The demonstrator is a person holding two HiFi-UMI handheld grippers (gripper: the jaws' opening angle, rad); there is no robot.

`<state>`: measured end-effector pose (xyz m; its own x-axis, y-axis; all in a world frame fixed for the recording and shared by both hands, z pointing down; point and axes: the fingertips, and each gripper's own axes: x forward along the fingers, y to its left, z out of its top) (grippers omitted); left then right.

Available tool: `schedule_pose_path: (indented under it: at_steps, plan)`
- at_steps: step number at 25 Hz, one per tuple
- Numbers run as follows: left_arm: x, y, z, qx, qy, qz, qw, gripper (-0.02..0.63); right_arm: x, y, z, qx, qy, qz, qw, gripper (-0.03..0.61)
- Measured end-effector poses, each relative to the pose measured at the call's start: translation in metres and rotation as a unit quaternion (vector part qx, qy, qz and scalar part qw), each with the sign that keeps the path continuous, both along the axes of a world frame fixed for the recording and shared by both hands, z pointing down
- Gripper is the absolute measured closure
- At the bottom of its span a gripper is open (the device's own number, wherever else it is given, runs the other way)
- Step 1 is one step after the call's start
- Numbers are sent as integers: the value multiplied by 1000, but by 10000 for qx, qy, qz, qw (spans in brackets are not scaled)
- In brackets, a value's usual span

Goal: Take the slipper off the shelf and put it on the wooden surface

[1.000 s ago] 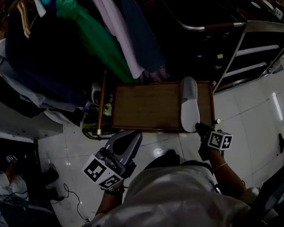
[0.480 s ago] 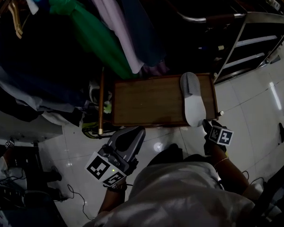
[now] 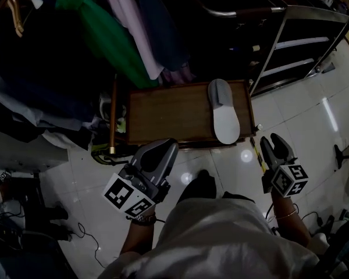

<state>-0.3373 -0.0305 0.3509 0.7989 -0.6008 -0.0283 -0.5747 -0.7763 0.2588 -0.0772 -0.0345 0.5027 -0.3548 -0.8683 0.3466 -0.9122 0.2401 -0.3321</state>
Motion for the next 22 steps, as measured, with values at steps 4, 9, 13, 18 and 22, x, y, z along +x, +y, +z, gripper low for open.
schedule_pose_path:
  at_steps: [4, 9, 13, 18, 22]
  plan:
    - [40, 53, -3, -16, -171, 196, 9997, 614, -26, 42, -61, 824, 75, -1063, 9909, 411]
    - [85, 124, -11, 79, -232, 205, 9995, 614, -45, 115, -120, 1358, 40, -2035, 9696, 416]
    - [104, 176, -4, -97, -5, -125, 9999, 614, -20, 162, -125, 1513, 98, -2231, 9629, 416]
    - [110, 226, 5, -278, -305, -276, 9988, 614, -11, 203, -124, 1515, 6, -2450, 9576, 416]
    - [115, 239, -12, 104, -510, -131, 9986, 614, -28, 227, -143, 1777, -80, -2752, 9448, 411]
